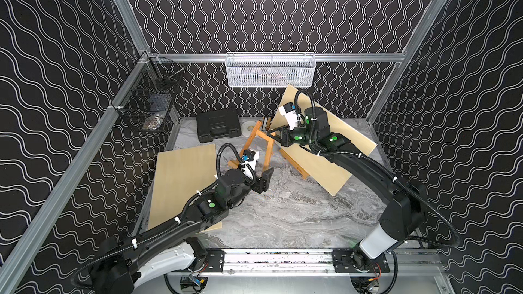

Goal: Assemble the easel
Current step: Place the easel at the center of the board.

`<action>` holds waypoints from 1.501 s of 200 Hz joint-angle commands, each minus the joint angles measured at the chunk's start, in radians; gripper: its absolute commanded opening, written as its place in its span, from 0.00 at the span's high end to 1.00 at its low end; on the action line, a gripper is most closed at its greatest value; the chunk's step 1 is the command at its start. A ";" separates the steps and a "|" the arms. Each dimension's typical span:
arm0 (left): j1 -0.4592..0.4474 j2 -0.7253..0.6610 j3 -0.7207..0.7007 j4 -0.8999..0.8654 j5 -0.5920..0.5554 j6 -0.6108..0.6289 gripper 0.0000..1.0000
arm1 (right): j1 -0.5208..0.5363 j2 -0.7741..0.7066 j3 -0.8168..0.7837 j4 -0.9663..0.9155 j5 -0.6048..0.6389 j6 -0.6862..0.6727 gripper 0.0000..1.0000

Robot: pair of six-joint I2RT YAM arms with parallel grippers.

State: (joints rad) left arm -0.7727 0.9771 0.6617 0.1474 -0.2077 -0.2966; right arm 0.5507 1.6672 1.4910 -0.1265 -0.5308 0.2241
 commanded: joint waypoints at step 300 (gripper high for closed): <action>0.194 0.066 0.034 -0.294 -0.044 -0.197 0.06 | -0.121 0.350 0.351 -0.387 -0.167 -0.453 0.93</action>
State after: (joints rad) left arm -0.5846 1.0378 0.6933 -0.1467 -0.2634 -0.4767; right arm 0.4305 2.0113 1.8347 -0.4244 -0.7193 -0.1814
